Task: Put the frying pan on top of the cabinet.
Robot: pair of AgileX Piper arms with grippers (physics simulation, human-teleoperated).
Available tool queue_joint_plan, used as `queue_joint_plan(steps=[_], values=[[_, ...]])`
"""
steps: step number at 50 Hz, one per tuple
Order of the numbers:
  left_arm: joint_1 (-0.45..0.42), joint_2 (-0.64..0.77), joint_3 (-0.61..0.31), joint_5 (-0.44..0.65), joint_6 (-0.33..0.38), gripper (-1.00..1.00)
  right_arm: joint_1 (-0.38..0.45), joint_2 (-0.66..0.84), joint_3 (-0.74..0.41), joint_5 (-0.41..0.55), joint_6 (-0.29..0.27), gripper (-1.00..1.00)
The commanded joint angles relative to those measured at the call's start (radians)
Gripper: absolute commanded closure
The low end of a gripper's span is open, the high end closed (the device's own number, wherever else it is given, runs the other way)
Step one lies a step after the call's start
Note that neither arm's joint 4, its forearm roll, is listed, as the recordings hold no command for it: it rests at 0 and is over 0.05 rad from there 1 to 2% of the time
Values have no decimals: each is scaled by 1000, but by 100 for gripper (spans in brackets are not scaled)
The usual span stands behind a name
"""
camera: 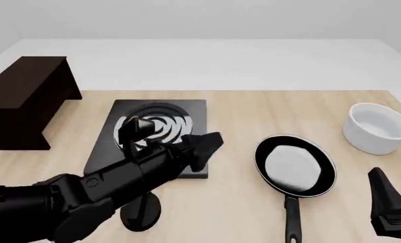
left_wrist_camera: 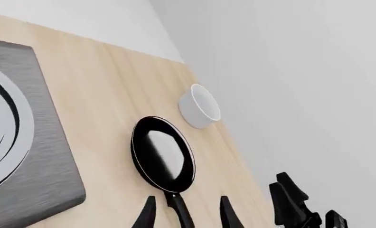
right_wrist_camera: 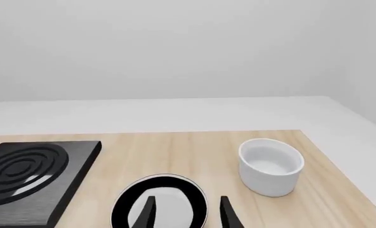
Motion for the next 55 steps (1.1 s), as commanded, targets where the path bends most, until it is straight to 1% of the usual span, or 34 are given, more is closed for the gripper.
queue_joint_plan(steps=[1,14,27,35,40,51,55], values=[[-106,154,-64,-35,-97,-100,-1,-2,-6,6,1,-100],[-164,206,-136,7,-73,-100,-5,-3,-3,3,9,-100],[-206,259,-221,80,-11,-100,-8,-11,1,4,19,-100],[-227,285,-262,105,-6,-100,-9,-19,1,10,29,-100],[-219,311,-292,120,-8,-100,-11,-23,2,11,39,-100],[-207,355,-317,125,-12,-100,-12,-23,-1,13,49,-100],[-211,381,-350,155,1,-100,-13,-23,-2,12,53,-100]])
